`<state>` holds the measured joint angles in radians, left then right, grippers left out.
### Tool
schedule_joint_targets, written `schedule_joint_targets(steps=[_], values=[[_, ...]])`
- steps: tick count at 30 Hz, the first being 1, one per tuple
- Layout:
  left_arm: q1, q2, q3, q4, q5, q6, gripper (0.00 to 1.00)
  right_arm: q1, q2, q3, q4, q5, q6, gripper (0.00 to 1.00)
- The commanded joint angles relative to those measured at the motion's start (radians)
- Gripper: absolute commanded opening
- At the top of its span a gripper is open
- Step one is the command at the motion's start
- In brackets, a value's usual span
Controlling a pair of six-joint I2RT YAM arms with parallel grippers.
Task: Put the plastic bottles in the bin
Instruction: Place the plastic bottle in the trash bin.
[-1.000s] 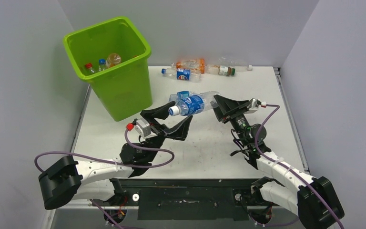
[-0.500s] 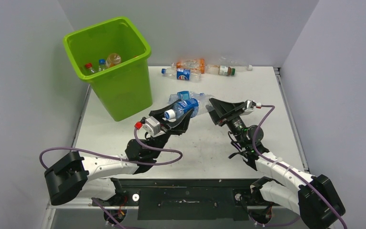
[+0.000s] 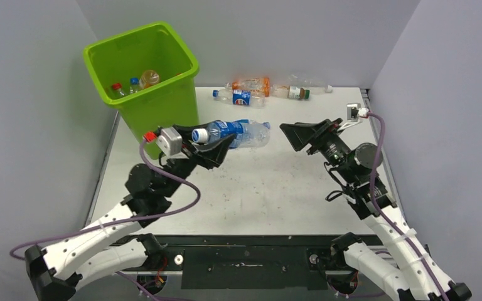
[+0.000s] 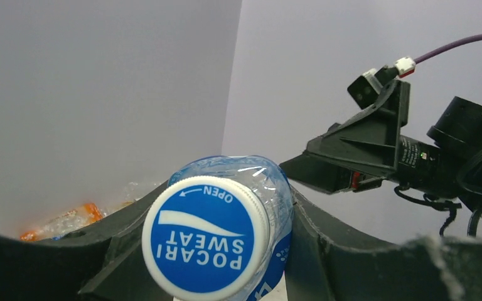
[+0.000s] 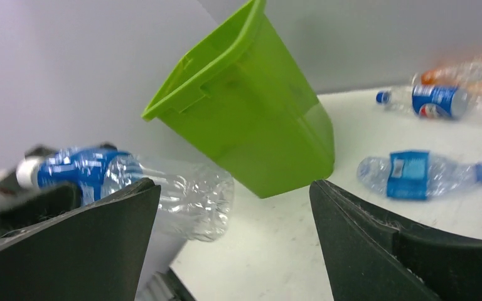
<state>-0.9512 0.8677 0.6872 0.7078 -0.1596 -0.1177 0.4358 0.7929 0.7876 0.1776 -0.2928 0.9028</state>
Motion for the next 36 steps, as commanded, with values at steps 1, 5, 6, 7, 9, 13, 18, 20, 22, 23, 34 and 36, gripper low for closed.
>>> schedule_joint_targets(steps=[1, 5, 6, 7, 9, 13, 18, 20, 22, 23, 34, 36], values=[[0.157, -0.044, 0.222, -0.602, 0.490, -0.217, 0.31, 0.006, -0.044, 0.138, -0.294, -0.165, -0.438, 0.92], [0.239, 0.018, 0.313, -0.749, 0.916, -0.325, 0.31, 0.026, -0.029, 0.178, -0.331, -0.382, -0.514, 0.92], [0.241, 0.032, 0.334, -0.784, 0.960, -0.346, 0.29, 0.028, -0.030, 0.176, -0.331, -0.422, -0.516, 0.92], [0.241, 0.042, 0.349, -0.824, 0.980, -0.349, 0.27, 0.030, -0.033, 0.170, -0.321, -0.454, -0.505, 0.92], [0.243, 0.053, 0.373, -0.903, 1.005, -0.329, 0.24, 0.032, -0.046, 0.146, -0.266, -0.549, -0.475, 0.92], [0.253, 0.083, 0.413, -0.918, 1.102, -0.330, 0.24, 0.059, -0.043, 0.118, -0.133, -0.725, -0.389, 0.91], [0.281, 0.158, 0.471, -0.895, 1.174, -0.366, 0.21, 0.123, -0.001, 0.149, -0.256, -0.764, -0.457, 0.91], [0.290, 0.181, 0.492, -0.876, 1.179, -0.376, 0.19, 0.166, 0.014, 0.164, -0.330, -0.719, -0.498, 0.90], [0.298, 0.199, 0.511, -0.848, 1.175, -0.391, 0.17, 0.215, 0.030, 0.177, -0.399, -0.642, -0.554, 0.90], [0.301, 0.208, 0.520, -0.830, 1.169, -0.401, 0.16, 0.242, 0.041, 0.179, -0.418, -0.605, -0.573, 0.90], [0.307, 0.237, 0.574, -0.834, 1.020, -0.362, 0.11, 0.371, 0.141, 0.092, -0.171, -0.508, -0.434, 0.93], [0.307, 0.221, 0.561, -0.821, 1.002, -0.362, 0.15, 0.371, 0.154, 0.086, -0.149, -0.493, -0.427, 0.75]])
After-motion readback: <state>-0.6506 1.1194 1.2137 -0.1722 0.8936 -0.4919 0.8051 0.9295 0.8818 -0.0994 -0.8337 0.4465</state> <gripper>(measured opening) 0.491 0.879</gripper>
